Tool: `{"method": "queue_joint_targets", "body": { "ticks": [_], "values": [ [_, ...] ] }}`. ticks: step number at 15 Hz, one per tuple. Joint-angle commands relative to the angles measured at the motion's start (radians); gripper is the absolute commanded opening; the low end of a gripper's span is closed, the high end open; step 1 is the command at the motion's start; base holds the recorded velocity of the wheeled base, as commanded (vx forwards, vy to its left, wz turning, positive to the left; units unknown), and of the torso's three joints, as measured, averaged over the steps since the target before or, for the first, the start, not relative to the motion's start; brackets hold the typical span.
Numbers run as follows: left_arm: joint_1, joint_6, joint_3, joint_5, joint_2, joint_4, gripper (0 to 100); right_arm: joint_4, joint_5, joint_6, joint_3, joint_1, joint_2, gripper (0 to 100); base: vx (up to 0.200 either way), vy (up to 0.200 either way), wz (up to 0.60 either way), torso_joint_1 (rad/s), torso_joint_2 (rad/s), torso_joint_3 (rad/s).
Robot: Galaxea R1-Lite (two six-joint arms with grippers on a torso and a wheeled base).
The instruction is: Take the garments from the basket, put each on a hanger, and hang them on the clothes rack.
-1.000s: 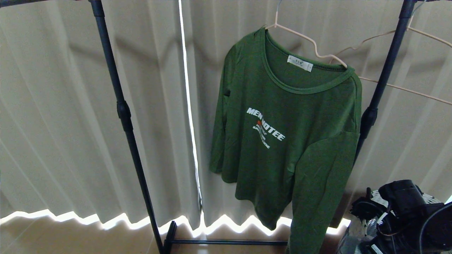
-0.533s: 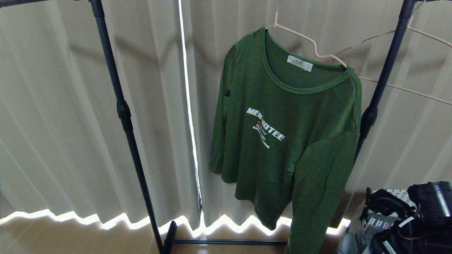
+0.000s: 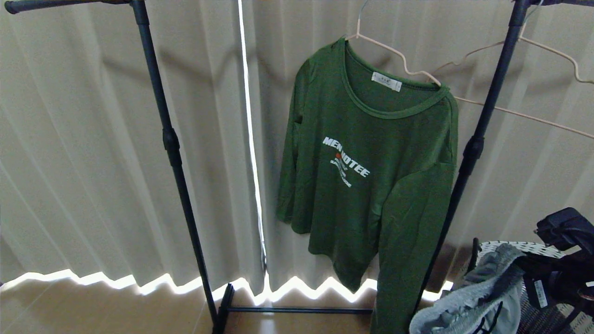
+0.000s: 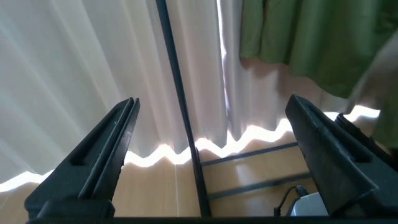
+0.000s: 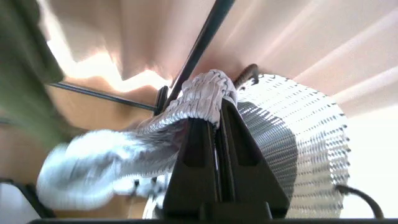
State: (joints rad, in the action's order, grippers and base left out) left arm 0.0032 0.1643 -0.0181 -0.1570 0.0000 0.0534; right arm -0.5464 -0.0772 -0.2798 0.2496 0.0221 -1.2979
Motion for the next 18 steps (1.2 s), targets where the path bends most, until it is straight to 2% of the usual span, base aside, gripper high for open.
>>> {"method": "queue_joint_targets", "body": {
  "ticks": [1, 6, 10, 13, 15, 18],
  "values": [
    [0.000, 0.000, 0.000, 0.001, 0.000, 0.000, 100, 0.000, 0.005, -0.001, -0.004, 0.004, 0.040, 0, -0.200, 0.000, 0.00, -0.002, 0.00, 0.002],
    [0.000, -0.002, 0.000, 0.001, 0.000, 0.000, 100, -0.006, 0.034, -0.001, -0.001, 0.004, 0.040, 0, -0.200, 0.000, 0.00, 0.000, 0.00, 0.000],
    [0.000, 0.001, 0.000, 0.001, 0.000, 0.000, 100, -0.006, 0.037, -0.006, 0.046, 0.022, 0.037, 0, 0.000, 0.000, 0.00, 0.000, 0.00, 0.000],
    [0.000, 0.011, 0.000, -0.003, 0.000, 0.000, 100, 0.002, 0.039, -0.006, 0.122, 0.096, 0.011, 0, 0.000, 0.000, 0.00, 0.000, 0.00, 0.000],
    [0.000, 0.014, -0.002, -0.065, 0.000, 0.000, 100, 0.003, 0.039, -0.006, 0.142, 0.148, -0.001, 0, 0.000, 0.000, 0.00, 0.000, 0.00, 0.000],
    [-0.002, 0.043, 0.000, -0.254, 0.000, -0.078, 100, 0.003, 0.040, -0.006, 0.238, 0.245, -0.008, 0, 0.000, 0.000, 0.00, 0.000, 0.00, 0.000]
  ]
}}
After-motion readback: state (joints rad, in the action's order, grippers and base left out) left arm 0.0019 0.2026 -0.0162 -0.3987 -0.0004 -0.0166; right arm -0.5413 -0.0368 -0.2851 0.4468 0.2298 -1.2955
